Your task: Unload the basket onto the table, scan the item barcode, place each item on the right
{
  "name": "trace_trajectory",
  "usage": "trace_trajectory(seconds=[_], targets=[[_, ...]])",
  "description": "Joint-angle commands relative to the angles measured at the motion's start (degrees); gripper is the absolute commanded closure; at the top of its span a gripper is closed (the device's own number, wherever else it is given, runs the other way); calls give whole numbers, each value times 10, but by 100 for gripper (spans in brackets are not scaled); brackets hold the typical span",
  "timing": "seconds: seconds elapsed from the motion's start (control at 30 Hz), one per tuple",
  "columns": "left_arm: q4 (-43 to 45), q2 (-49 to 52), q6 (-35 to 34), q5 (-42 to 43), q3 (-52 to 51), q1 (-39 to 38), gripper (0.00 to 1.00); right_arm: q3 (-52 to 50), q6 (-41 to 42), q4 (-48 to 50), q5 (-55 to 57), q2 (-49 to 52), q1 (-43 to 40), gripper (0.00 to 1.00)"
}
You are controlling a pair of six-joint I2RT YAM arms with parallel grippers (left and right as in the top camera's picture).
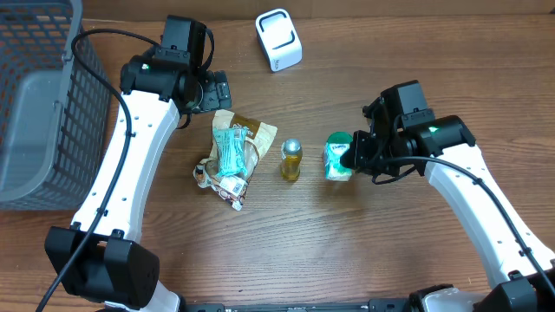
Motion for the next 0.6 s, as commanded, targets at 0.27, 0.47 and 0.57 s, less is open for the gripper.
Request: trace_trajectory(seconds=[0.27, 0.47, 0.57], targets=[[0, -7, 9, -5, 10, -3, 0, 9, -10, -13, -14, -7, 28, 96], [0, -7, 9, -6, 10, -3, 0, 1, -9, -29, -30, -7, 50, 96], [0, -7, 9, -5, 10, -3, 0, 1, -10, -29, -29, -7, 58, 96]])
